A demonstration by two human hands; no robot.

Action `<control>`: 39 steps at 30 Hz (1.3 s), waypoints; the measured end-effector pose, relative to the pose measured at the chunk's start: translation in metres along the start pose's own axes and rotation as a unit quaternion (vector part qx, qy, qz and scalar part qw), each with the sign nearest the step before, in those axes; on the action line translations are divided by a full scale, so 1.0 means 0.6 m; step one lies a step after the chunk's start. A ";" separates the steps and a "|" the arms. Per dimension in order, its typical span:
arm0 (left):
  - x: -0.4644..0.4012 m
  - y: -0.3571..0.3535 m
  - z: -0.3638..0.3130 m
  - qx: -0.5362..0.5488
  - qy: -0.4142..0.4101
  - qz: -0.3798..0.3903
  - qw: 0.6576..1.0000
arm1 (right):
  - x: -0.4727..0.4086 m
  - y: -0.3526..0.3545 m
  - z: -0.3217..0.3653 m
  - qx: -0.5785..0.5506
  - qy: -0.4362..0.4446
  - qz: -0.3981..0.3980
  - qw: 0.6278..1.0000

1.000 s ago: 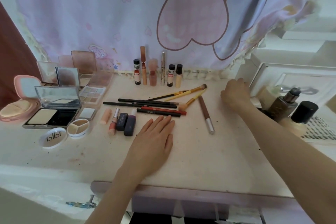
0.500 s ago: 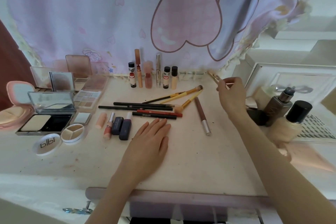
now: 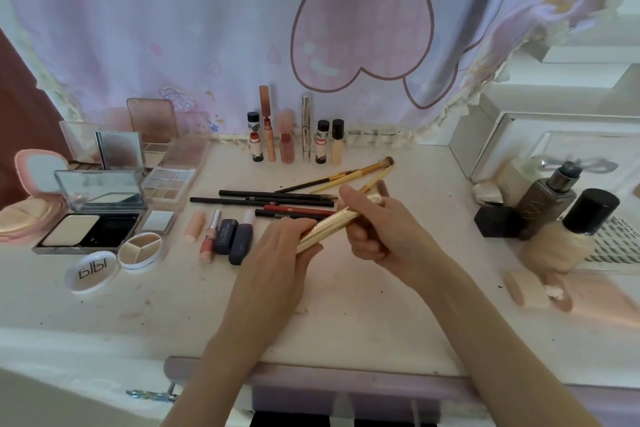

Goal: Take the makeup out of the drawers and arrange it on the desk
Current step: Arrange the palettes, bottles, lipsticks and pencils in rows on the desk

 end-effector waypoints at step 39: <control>0.004 -0.007 0.020 0.100 0.099 0.091 0.986 | 0.025 -0.005 -0.008 0.215 0.131 -0.046 0.967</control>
Point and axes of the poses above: each hand's wrist, its own x-axis away from the middle knuckle, its own y-axis out of the back of the hand, z = x × y, the point moved 1 cm from there along -x, towards the middle knuckle, and after that the axes turned 1 degree about z, right-handed, at the moved point
